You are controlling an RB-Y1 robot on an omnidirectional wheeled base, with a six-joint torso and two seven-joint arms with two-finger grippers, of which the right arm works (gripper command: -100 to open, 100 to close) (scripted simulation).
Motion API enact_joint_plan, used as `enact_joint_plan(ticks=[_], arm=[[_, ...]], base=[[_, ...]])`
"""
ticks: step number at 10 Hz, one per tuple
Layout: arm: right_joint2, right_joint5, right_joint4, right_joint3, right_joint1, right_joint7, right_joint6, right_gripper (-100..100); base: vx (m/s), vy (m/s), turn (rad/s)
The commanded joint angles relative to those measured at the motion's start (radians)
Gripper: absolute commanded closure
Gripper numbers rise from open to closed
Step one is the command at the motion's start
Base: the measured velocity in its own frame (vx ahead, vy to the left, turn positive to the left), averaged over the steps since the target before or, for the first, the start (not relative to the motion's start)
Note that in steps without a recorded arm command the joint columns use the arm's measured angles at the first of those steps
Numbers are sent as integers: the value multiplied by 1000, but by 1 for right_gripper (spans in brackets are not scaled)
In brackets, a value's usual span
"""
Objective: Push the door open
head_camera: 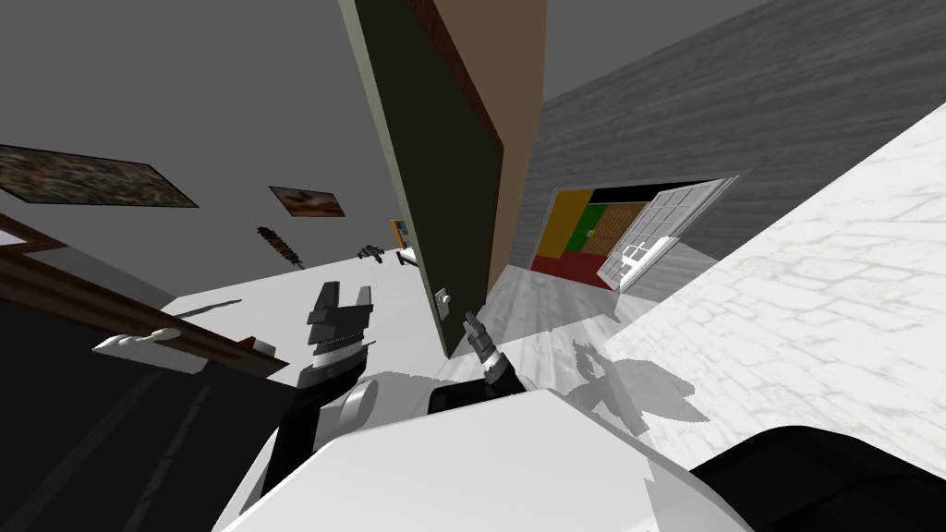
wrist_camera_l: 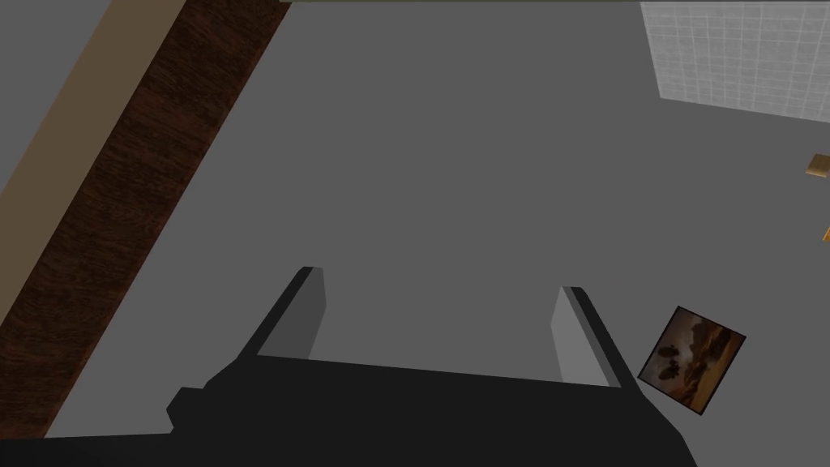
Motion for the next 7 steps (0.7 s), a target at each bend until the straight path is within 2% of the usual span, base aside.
enact_joint_plan(ticks=[1,3,4,7], arm=[[-25,0,24,41,-8,2,1,-100],[-42,0,44,71,-13,4,0,-100],[-58,1,63,101,-19,6,0,-100],[-87,2,98,157,-29,10,-1,-100]], base=[[127,-58,3],[129,-54,7],[141,-37,6],[151,-60,5]])
